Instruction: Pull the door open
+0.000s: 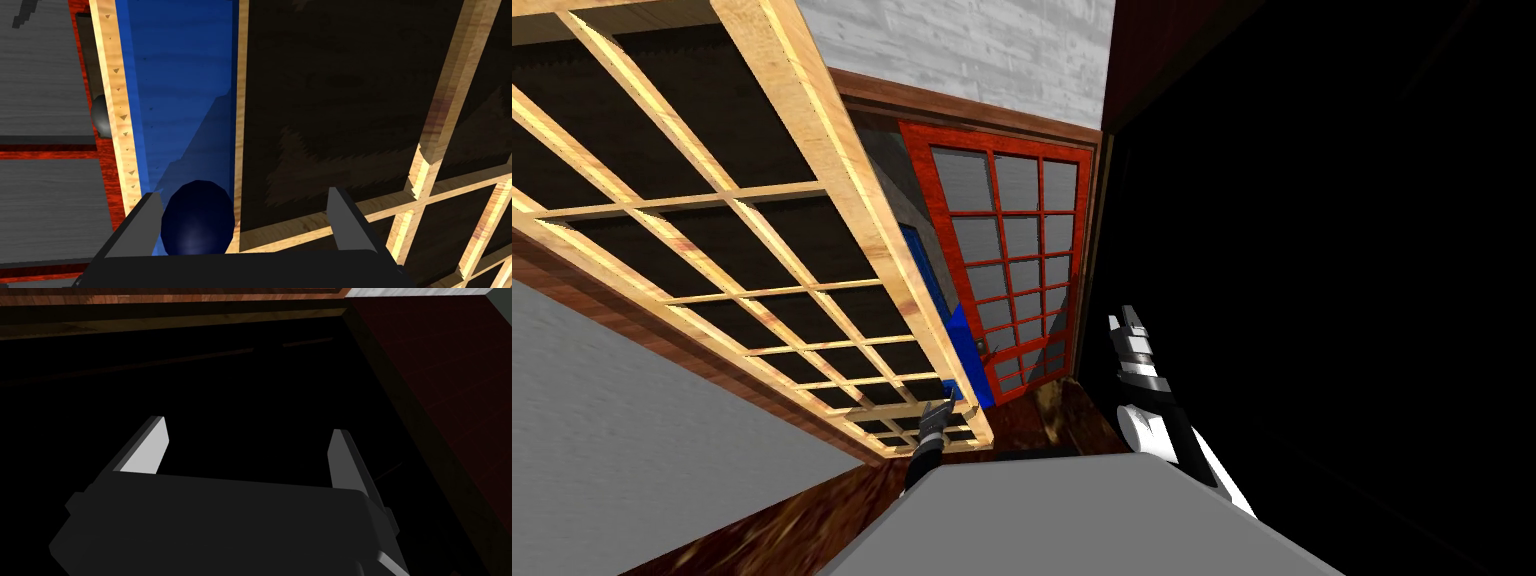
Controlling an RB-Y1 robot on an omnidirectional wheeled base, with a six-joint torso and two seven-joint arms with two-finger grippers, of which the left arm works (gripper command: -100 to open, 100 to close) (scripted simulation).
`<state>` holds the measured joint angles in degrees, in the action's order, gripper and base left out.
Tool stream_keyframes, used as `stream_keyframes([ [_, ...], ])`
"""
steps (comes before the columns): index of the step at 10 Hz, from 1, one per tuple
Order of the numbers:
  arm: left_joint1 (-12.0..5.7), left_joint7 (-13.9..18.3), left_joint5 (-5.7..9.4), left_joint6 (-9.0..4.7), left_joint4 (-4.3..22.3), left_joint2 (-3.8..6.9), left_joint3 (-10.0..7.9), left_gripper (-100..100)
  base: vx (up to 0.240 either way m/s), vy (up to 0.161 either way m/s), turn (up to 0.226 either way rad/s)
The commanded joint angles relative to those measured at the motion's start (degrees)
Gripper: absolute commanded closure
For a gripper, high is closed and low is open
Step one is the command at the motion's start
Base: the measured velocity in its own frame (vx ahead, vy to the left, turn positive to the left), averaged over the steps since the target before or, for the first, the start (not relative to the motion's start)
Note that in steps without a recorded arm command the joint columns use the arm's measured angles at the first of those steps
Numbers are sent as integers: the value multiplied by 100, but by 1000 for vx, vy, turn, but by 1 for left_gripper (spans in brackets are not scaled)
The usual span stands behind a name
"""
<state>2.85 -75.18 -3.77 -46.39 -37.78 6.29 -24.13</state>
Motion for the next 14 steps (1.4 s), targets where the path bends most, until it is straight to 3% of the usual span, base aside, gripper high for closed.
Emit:
stream_keyframes([
  [1, -86, -13, 56, -86, 286, 150, -111, 100, 5, -12, -22],
  [2, -86, -13, 56, -86, 538, 150, -111, 100, 17, 10, -3],
  [5, -13, 98, 85, -80, 566, 171, -136, 100, -8, 2, 9],
  [6, -21, 98, 85, -153, 566, 171, -136, 100, -80, -5, -5],
  [8, -13, 98, 85, -115, 566, 171, -136, 100, -40, -8, 19],
  [9, -51, 98, 85, -164, 647, 171, -136, 100, -10, 4, 3],
  [12, 23, 154, 99, -77, 579, 182, -149, 100, -4, 0, -6],
  [14, -45, 154, 99, -82, 608, 182, -149, 100, -17, -4, 3],
])
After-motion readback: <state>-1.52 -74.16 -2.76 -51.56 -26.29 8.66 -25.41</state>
